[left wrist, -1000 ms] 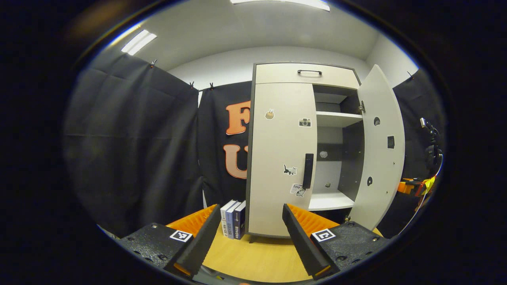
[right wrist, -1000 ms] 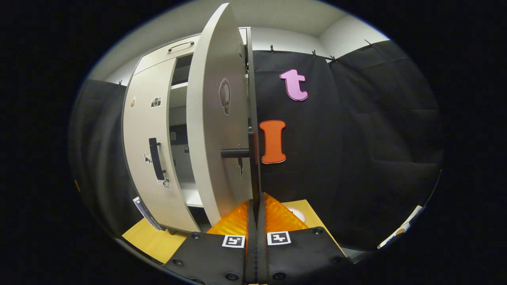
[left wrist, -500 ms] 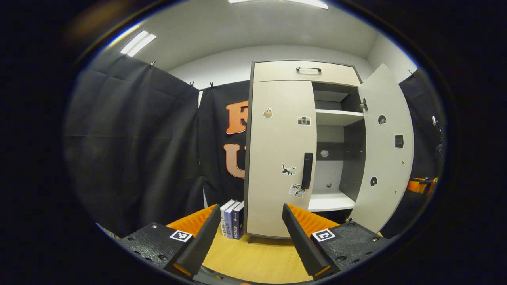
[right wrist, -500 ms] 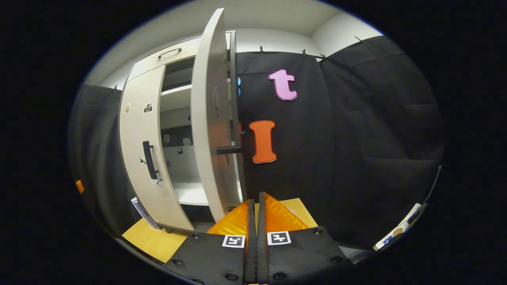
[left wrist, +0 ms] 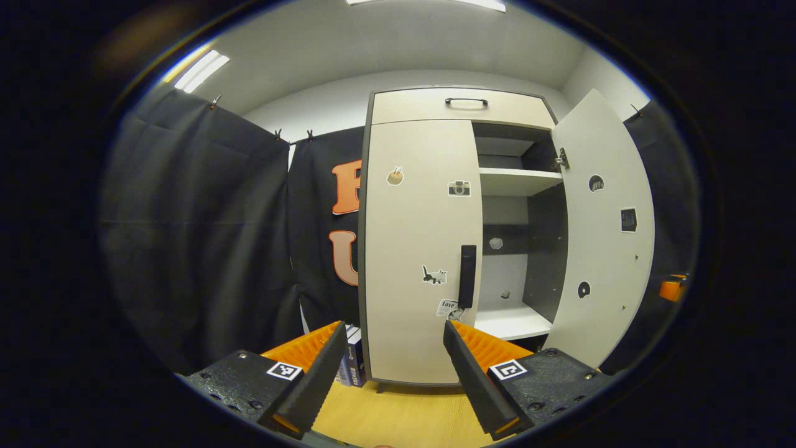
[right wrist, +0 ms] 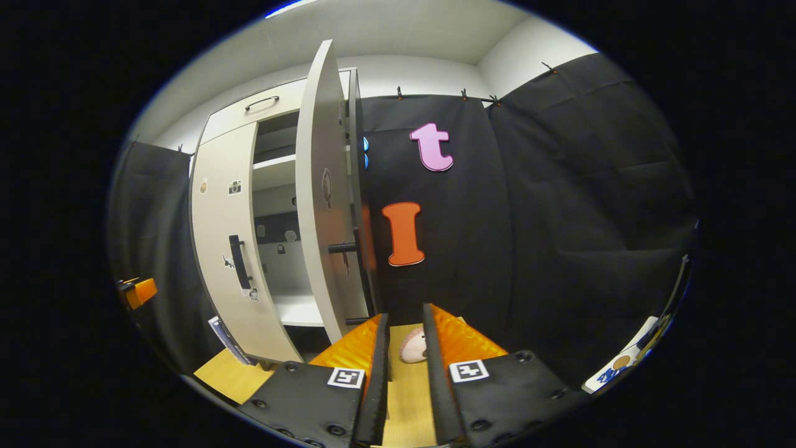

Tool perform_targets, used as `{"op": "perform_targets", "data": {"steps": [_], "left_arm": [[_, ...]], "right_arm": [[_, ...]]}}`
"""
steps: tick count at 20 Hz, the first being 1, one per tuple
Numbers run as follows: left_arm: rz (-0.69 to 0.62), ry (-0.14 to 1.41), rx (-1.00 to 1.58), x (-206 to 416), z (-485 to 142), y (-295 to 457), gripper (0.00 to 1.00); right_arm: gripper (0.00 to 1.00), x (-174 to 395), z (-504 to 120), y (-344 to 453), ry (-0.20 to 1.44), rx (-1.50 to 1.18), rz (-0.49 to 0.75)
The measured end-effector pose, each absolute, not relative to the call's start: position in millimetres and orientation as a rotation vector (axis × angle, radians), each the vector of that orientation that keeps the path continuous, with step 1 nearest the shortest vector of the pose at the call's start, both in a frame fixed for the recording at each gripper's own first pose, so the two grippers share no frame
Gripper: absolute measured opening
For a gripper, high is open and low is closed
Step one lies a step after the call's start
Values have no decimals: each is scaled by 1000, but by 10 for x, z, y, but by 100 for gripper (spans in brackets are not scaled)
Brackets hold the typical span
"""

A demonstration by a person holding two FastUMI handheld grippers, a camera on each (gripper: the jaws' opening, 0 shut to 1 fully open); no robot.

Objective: Open the right door of the double-door shoe cabinet with the right hand, and open the left door with the left hand.

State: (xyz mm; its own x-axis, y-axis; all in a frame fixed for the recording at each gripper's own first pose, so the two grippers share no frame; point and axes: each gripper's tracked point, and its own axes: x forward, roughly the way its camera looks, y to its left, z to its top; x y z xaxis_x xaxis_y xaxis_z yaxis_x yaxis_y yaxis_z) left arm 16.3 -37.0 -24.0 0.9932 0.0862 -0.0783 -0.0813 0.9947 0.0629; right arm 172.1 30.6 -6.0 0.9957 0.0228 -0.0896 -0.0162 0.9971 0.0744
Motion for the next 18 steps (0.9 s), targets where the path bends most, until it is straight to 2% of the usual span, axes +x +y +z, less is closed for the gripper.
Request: {"op": "perform_targets", "data": {"steps": [1,3,5,6,7,11,18], "left_arm": [[74,72,60,265,-230,-418,94],[44,59,50,456,-218,-551,94],[7,65,22,652,-255,-708,94],[-9,69,9,759,-273,-779,94],[-19,75,3,864,-295,-832,94],[-38,69,20,1286,-319,-1017,94],[-97,93,-6,1916,-515,-1348,94]], "right_arm": [[56,1701,-46,316,85,82,25],[66,1702,-19,327,73,103,30],[97,1695,4,286,61,119,10],[88,1665,7,285,60,123,9],[99,1677,24,277,53,126,11],[99,1671,47,66,21,83,-58],[98,1597,-53,-72,56,83,-115]]}}
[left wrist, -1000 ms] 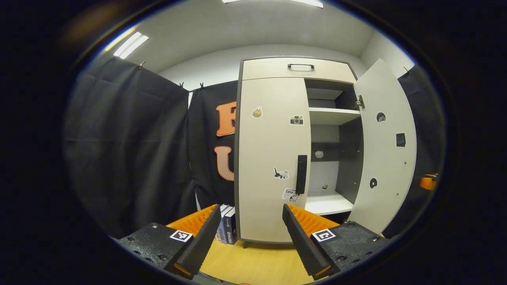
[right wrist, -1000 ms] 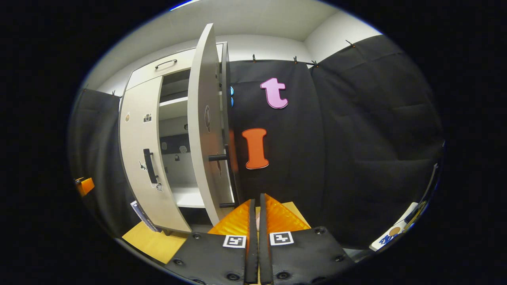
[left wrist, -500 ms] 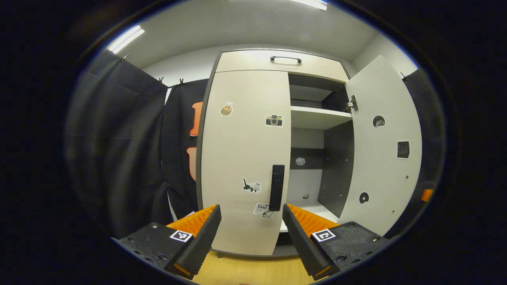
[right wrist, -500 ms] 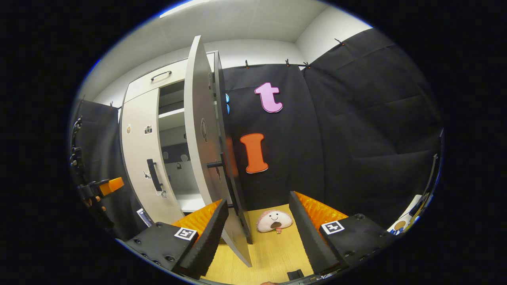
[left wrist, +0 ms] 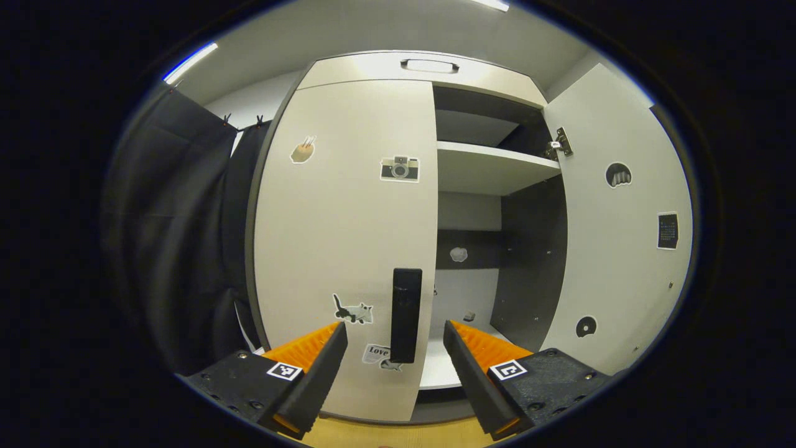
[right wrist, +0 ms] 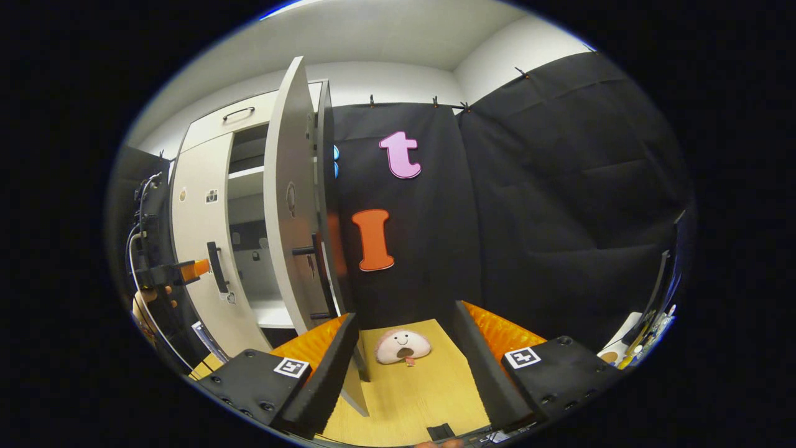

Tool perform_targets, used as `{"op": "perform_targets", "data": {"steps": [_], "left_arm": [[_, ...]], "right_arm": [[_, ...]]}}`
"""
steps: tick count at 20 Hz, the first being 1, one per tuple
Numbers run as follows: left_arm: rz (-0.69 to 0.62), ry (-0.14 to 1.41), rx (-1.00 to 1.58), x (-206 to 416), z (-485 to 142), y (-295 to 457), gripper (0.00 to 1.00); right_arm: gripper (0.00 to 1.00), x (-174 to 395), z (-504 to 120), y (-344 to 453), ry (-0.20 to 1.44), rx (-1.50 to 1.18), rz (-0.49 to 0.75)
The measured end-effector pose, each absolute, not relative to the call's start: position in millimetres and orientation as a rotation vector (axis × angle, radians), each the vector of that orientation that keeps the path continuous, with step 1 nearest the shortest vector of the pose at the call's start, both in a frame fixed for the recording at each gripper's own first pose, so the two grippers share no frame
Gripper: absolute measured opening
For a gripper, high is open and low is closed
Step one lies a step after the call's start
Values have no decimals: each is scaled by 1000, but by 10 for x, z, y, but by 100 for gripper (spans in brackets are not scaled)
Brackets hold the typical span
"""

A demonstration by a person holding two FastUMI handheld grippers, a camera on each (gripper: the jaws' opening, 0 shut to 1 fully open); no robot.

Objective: Open the right door of the double-door shoe cabinet with the right hand, and open the left door with the left hand.

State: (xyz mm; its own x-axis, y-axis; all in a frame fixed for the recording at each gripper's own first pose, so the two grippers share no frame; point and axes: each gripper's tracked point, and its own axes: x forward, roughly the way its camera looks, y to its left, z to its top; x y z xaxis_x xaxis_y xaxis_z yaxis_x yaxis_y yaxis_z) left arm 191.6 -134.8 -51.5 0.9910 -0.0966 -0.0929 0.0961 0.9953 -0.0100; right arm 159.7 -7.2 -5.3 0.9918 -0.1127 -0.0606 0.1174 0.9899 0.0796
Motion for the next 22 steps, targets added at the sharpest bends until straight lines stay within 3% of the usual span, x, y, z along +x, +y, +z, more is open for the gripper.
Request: {"op": "perform_targets", "data": {"steps": [6,9,10,15,17,19,22], "left_arm": [[-103,123,3,2344,-718,-1388,94],[-103,131,8,2427,-804,-1366,84],[-97,134,19,2447,-824,-1340,77],[-109,158,14,2482,-944,-1368,67],[-129,160,20,2484,-960,-1438,57],[-140,151,38,2496,-967,-1468,36],[-164,152,36,2461,-975,-1451,30]], "right_arm": [[99,1553,-47,-198,54,89,-158],[99,1543,-46,-221,51,88,-165],[99,1529,-53,-235,53,86,-166],[98,1532,-78,-225,60,90,-170],[99,1524,-77,-217,59,85,-165],[99,1517,-81,-225,61,82,-167],[99,1493,-94,-213,72,90,-165]]}}
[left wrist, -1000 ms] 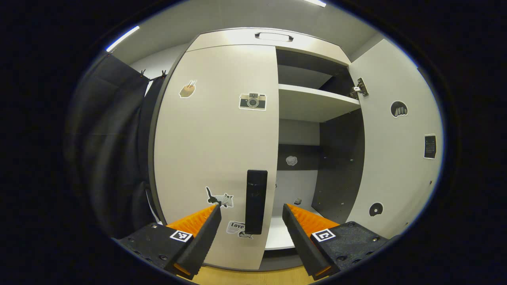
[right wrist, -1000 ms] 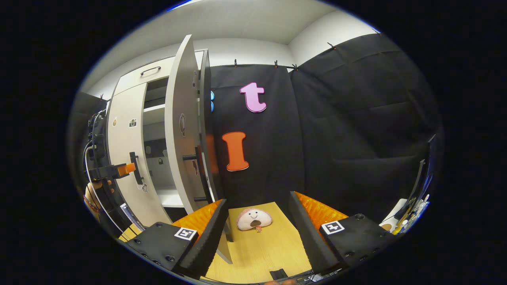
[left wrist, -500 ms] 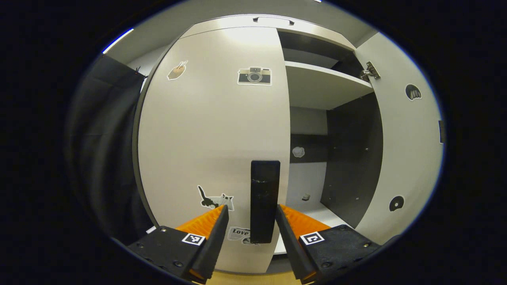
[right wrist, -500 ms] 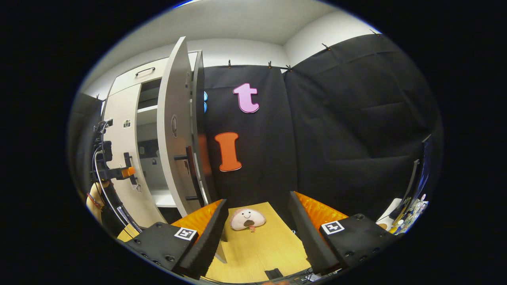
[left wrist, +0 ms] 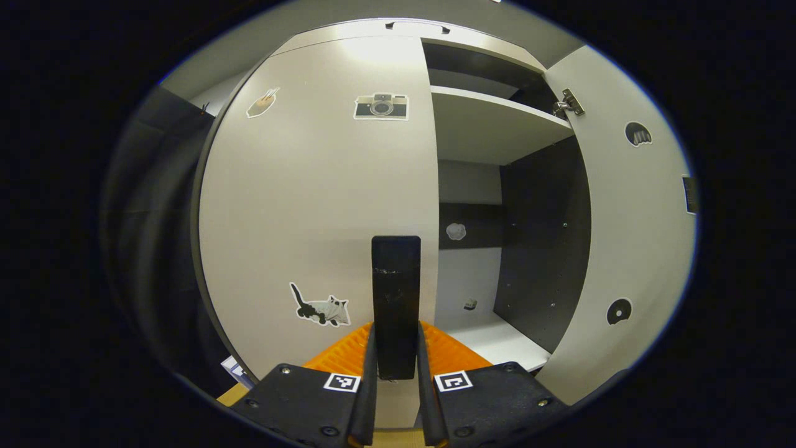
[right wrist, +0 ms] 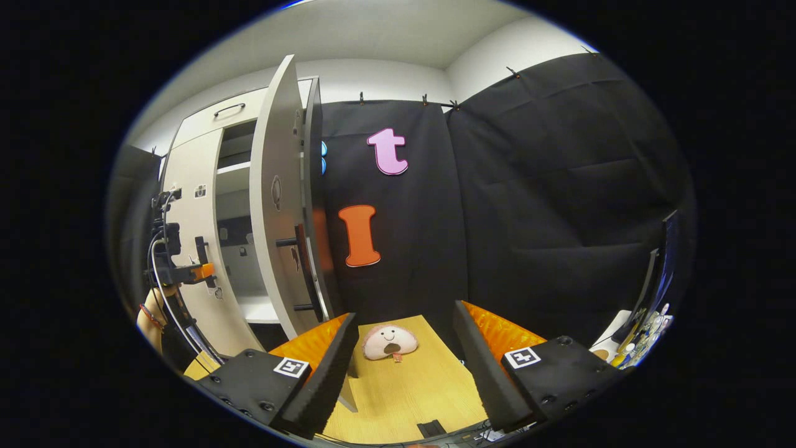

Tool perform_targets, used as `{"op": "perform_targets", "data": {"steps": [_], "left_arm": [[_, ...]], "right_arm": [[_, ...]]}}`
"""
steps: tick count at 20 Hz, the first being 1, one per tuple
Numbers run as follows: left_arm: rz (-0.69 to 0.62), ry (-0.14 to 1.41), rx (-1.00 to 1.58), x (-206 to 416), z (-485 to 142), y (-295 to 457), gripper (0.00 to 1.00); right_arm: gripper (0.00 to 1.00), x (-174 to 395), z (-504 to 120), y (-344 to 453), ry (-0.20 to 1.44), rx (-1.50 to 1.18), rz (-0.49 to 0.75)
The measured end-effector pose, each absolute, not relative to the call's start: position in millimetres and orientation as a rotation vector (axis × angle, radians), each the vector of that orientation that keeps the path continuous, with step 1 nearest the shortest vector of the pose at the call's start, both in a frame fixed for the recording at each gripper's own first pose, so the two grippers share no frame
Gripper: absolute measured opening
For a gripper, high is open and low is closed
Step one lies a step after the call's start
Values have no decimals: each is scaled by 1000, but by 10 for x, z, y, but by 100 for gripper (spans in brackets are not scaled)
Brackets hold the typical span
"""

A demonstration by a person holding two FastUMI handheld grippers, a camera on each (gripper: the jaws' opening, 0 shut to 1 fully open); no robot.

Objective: Open the right door of the double-door shoe cabinet with the right hand, and open the left door with the left hand.

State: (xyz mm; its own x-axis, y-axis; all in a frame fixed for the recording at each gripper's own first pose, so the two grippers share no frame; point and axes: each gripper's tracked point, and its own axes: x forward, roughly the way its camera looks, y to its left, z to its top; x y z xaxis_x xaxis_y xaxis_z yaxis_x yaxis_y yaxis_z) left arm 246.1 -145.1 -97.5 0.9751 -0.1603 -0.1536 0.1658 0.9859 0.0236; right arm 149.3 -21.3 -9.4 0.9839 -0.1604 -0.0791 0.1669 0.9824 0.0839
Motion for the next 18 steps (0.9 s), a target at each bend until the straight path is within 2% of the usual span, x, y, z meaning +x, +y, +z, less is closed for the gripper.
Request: {"op": "perform_targets", "data": {"steps": [5,18], "left_arm": [[-170,181,0,2389,-991,-1432,21],[-219,161,-42,1764,-905,-1097,20]], "right_arm": [[98,1447,12,-178,30,76,-148],[99,1337,15,35,33,45,-61]]}}
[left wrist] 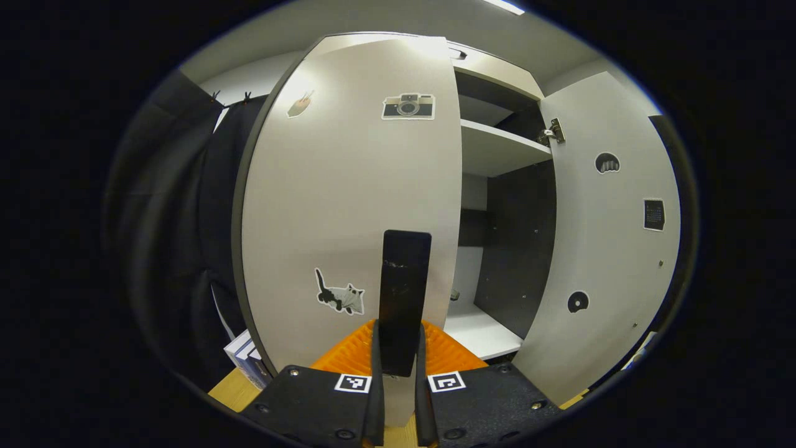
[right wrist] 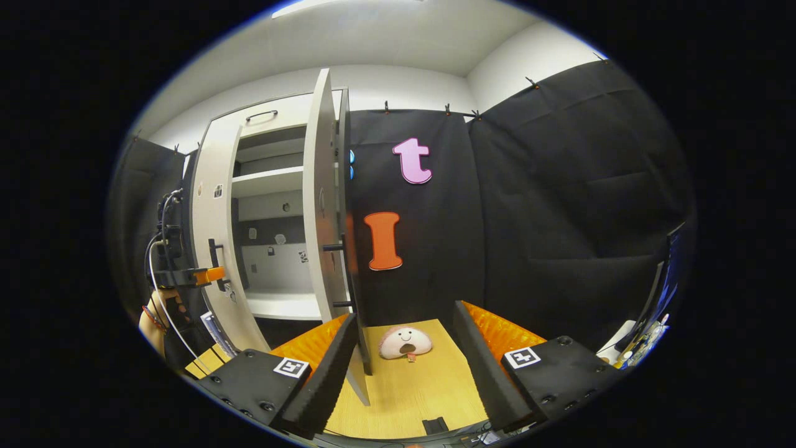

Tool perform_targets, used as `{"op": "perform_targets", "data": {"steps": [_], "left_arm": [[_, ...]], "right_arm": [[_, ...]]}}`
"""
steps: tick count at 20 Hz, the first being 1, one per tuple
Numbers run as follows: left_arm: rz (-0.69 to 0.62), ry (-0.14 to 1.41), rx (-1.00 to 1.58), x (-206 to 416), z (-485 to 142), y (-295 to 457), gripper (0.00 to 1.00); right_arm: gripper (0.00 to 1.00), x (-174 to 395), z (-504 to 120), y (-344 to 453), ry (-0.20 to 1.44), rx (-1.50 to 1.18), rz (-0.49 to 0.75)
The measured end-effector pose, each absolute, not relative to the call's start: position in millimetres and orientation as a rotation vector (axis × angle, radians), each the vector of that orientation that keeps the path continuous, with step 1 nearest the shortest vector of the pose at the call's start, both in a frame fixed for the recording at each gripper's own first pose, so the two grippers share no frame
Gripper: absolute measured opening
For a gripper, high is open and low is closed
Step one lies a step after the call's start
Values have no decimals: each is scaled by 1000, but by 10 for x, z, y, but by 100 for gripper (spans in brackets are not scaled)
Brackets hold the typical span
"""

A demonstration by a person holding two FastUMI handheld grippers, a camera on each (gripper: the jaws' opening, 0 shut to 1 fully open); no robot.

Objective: Open the right door of the double-door shoe cabinet with the right hand, and open the left door with the left hand.

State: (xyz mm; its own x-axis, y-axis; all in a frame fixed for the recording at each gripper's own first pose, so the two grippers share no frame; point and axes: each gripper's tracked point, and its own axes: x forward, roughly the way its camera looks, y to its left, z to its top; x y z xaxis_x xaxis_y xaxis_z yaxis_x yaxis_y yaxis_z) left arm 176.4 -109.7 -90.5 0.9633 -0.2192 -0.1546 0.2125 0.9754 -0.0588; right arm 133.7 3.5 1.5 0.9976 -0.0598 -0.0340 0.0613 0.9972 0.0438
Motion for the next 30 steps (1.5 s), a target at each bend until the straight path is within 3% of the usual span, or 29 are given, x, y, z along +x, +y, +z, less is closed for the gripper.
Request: {"op": "perform_targets", "data": {"steps": [14,30], "left_arm": [[-226,149,-45,1307,-864,-766,15],[-244,139,-53,895,-769,-55,8]], "right_arm": [[99,1325,26,227,35,26,1],[99,1342,-43,1036,48,59,61]]}}
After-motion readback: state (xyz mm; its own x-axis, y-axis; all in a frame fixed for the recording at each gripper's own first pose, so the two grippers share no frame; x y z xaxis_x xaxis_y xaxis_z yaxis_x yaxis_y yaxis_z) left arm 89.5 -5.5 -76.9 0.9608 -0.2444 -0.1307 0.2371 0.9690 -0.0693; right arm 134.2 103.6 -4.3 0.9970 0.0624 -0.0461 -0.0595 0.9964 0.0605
